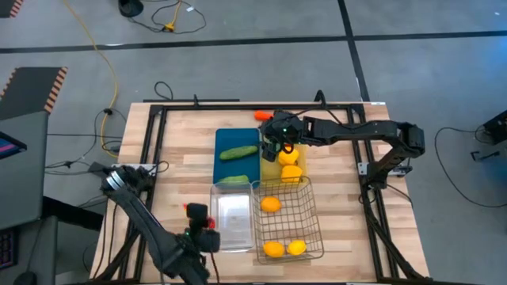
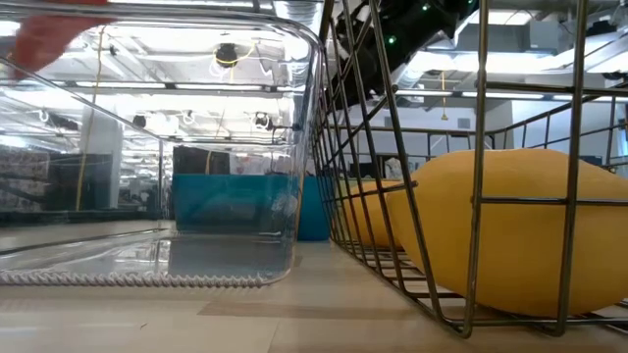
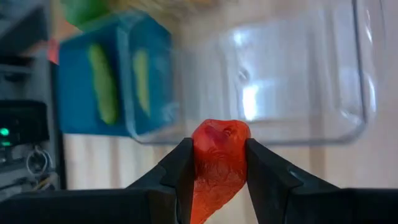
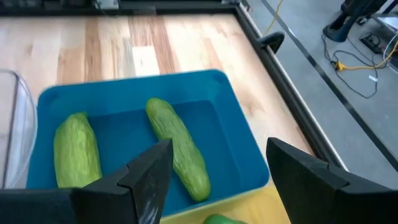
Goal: Sort produce into baskets
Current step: Put the bottom carrot into the transparent basket
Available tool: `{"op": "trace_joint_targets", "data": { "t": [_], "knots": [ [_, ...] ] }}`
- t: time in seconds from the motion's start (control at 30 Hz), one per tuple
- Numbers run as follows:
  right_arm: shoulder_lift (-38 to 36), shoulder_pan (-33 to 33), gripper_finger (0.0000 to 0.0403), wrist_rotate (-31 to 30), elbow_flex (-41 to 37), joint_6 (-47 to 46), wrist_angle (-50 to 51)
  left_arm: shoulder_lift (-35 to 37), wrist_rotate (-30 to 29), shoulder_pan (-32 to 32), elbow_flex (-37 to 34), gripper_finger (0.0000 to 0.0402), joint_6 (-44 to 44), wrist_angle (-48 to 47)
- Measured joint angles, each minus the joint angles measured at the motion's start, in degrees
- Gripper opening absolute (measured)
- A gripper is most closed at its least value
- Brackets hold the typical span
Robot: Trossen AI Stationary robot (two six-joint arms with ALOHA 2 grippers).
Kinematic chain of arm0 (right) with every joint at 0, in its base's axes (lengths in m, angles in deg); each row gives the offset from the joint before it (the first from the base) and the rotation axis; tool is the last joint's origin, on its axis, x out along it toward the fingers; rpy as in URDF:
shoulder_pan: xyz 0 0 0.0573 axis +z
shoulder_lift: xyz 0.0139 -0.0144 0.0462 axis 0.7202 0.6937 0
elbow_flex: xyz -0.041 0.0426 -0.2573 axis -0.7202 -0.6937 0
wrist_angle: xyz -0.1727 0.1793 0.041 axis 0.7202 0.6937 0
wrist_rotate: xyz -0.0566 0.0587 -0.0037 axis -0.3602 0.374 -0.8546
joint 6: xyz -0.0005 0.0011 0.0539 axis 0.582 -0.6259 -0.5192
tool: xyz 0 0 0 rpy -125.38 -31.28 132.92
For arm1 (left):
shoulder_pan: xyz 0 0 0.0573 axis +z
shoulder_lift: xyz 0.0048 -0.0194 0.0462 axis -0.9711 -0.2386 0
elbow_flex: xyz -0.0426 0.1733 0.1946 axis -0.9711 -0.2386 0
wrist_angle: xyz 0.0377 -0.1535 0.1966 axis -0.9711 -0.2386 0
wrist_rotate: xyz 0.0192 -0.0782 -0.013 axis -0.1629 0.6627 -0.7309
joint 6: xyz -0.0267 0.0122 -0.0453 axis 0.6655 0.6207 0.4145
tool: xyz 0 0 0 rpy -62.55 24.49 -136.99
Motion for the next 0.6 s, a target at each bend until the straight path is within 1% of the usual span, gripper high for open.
{"op": "trace_joint_targets", "data": {
  "t": [0.07, 0.17, 0.23, 0.3, 0.47, 0.6],
  "knots": [
    [-0.8, 0.0, 0.0286, 0.0, 0.0, 0.0, -0.1, 2.1, -3.6, 0.5, 0.0, 0.0104, 0.1, 0.3],
    [-1.7, -0.3, 0.0286, 0.0, 0.0, 0.0, 0.0, 4.3, -10.0, 2.0, 0.0, 0.0104, 0.2, 3.2],
    [-2.4, -0.4, 0.0286, 0.0, 0.0, 0.0, -0.1, 4.6, -12.3, 3.3, 0.0, 0.0104, -0.2, 6.3],
    [-3.0, -0.7, 0.0286, 0.0, 0.0, 0.0, -0.2, 4.5, -10.9, 4.7, 0.0, 0.0104, -2.0, 9.3],
    [-3.6, -1.6, 0.0286, 0.0, 0.0, 0.0, 0.2, 3.0, -1.3, 8.6, -0.3, 0.0105, -8.4, 14.4],
    [-3.6, -2.3, 0.0286, 0.0, 0.0, 0.0, 0.9, 3.2, 3.5, 11.7, -3.2, 0.0105, -12.4, 18.8]
  ]
}}
